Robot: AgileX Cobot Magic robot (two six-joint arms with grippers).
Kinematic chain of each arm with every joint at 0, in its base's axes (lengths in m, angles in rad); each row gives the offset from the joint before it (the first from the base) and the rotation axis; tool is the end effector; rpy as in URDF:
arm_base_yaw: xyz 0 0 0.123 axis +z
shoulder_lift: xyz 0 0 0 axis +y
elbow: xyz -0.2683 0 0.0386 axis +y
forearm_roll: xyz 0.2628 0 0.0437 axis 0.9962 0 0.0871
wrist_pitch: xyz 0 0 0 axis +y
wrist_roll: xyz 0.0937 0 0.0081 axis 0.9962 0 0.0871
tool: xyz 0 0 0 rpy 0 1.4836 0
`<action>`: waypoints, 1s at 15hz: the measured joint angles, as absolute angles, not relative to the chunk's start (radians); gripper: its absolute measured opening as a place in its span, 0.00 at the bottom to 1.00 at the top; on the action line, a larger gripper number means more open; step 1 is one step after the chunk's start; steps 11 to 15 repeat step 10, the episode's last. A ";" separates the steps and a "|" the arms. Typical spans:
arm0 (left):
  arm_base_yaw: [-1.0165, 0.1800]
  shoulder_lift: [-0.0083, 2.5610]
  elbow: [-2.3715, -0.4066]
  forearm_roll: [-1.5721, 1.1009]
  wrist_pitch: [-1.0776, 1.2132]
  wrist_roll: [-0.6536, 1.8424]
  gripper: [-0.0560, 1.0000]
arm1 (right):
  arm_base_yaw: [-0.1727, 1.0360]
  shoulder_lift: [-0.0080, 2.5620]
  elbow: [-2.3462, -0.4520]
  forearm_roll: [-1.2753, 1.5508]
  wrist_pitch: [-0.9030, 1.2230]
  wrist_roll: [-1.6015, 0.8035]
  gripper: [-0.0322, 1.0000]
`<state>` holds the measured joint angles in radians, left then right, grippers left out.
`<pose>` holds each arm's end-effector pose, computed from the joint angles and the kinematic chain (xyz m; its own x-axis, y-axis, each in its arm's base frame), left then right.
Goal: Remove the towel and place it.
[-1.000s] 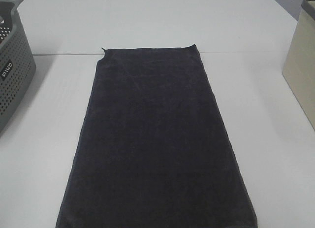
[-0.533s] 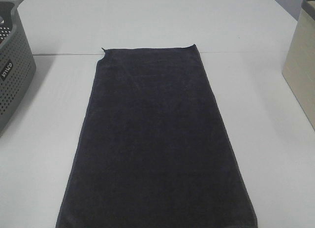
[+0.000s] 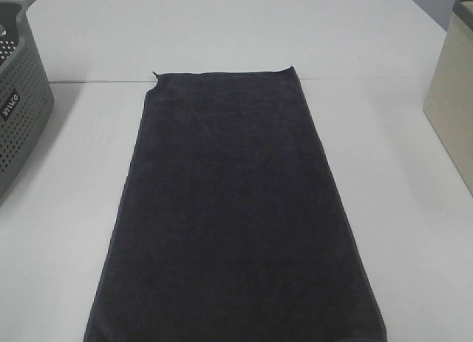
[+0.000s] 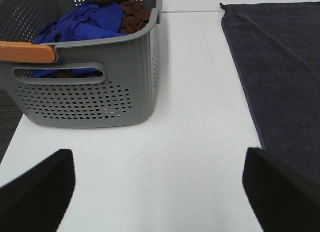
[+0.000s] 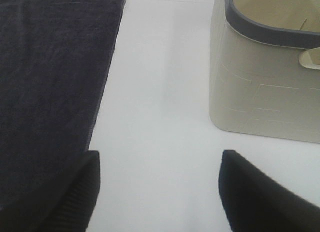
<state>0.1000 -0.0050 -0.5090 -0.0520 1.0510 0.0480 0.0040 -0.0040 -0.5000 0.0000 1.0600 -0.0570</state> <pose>0.0238 -0.0019 0.2866 -0.4333 -0.0212 -0.9010 -0.0497 0.9988 0.0004 0.0244 0.0001 0.2831 -0.4509 -0.0588 -0.8907 -0.0297 0.9983 -0.0508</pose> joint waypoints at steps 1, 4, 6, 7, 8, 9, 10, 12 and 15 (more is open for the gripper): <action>0.100 -0.005 -0.509 -0.052 1.051 0.048 0.86 | 0.004 -0.004 -0.500 0.000 1.060 -0.057 0.67; 0.058 -0.005 -0.509 -0.052 1.051 0.048 0.86 | 0.004 -0.004 -0.500 0.000 1.060 -0.057 0.67; 0.042 -0.005 -0.509 -0.052 1.051 0.048 0.86 | 0.004 -0.004 -0.500 0.000 1.060 -0.057 0.67; 0.042 -0.005 -0.509 -0.052 1.051 0.048 0.86 | 0.004 -0.004 -0.500 0.000 1.060 -0.057 0.67; 0.042 -0.005 -0.509 -0.052 1.051 0.048 0.86 | 0.004 -0.004 -0.500 0.000 1.060 -0.057 0.67; 0.042 -0.005 -0.509 -0.052 1.051 0.048 0.86 | 0.004 -0.004 -0.500 0.000 1.060 -0.057 0.67; 0.042 -0.005 -0.509 -0.052 1.051 0.048 0.86 | 0.004 -0.004 -0.500 0.000 1.060 -0.057 0.67; 0.042 -0.005 -0.509 -0.052 1.051 0.048 0.86 | 0.004 -0.004 -0.500 0.000 1.060 -0.057 0.67; 0.042 -0.005 -0.509 -0.052 1.051 0.048 0.86 | 0.004 -0.004 -0.500 0.000 1.060 -0.057 0.67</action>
